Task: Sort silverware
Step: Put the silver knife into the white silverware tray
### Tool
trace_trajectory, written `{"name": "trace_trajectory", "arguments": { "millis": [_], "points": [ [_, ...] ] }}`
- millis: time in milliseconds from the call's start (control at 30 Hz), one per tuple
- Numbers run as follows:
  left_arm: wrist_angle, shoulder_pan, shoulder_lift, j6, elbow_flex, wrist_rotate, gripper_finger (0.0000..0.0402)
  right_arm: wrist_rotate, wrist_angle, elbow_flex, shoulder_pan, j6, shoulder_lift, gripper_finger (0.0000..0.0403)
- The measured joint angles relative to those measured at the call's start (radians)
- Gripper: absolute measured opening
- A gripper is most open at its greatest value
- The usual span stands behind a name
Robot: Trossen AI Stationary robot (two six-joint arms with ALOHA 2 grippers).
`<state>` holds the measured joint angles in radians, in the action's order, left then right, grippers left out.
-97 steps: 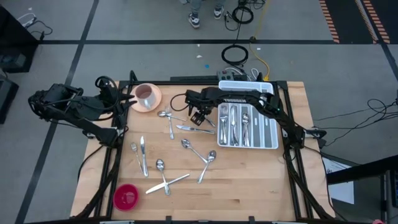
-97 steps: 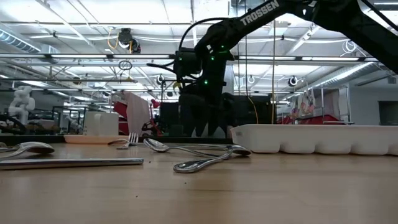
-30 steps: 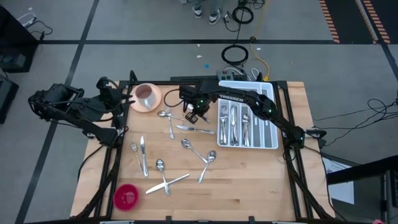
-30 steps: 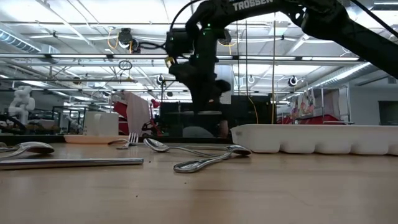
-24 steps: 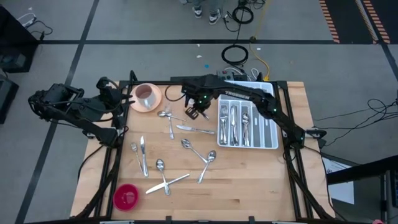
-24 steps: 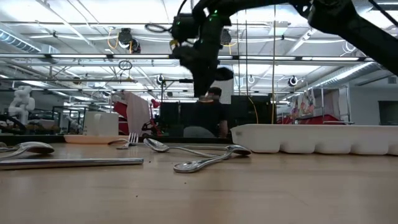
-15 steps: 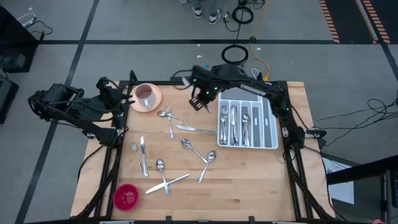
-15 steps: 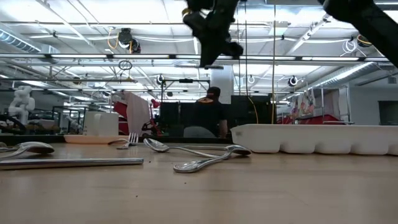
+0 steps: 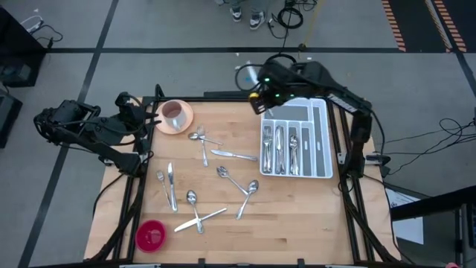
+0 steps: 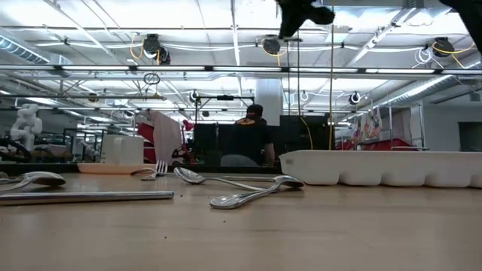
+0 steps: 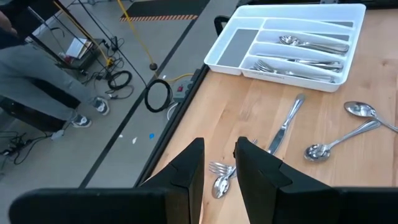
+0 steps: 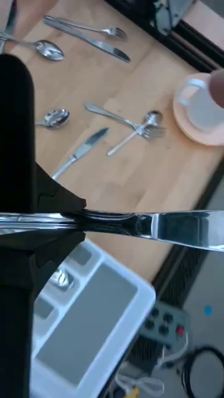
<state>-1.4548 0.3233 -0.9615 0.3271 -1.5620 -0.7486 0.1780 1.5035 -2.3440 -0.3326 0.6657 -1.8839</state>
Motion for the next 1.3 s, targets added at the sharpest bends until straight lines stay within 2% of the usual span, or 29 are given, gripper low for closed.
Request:
{"name": "trace_trajectory", "arguments": {
  "millis": [200,500,867,1300],
  "points": [
    [0.002,0.000,0.000,0.000,0.000,0.000,0.0096,0.073,0.074,0.000,-0.005,0.080,0.067,0.0000],
    [0.003,0.000,0.000,0.006,0.000,0.008,0.0096,0.089,0.068,0.000,-0.016,0.102,0.121,0.0000],
    [0.003,0.000,0.000,0.008,0.000,0.012,0.0096,0.077,0.068,0.002,-0.071,0.063,0.161,0.0000],
    [0.002,0.000,0.000,0.000,0.000,0.011,0.0096,0.078,0.068,0.002,-0.044,-0.027,0.284,0.0000]
  ]
}}
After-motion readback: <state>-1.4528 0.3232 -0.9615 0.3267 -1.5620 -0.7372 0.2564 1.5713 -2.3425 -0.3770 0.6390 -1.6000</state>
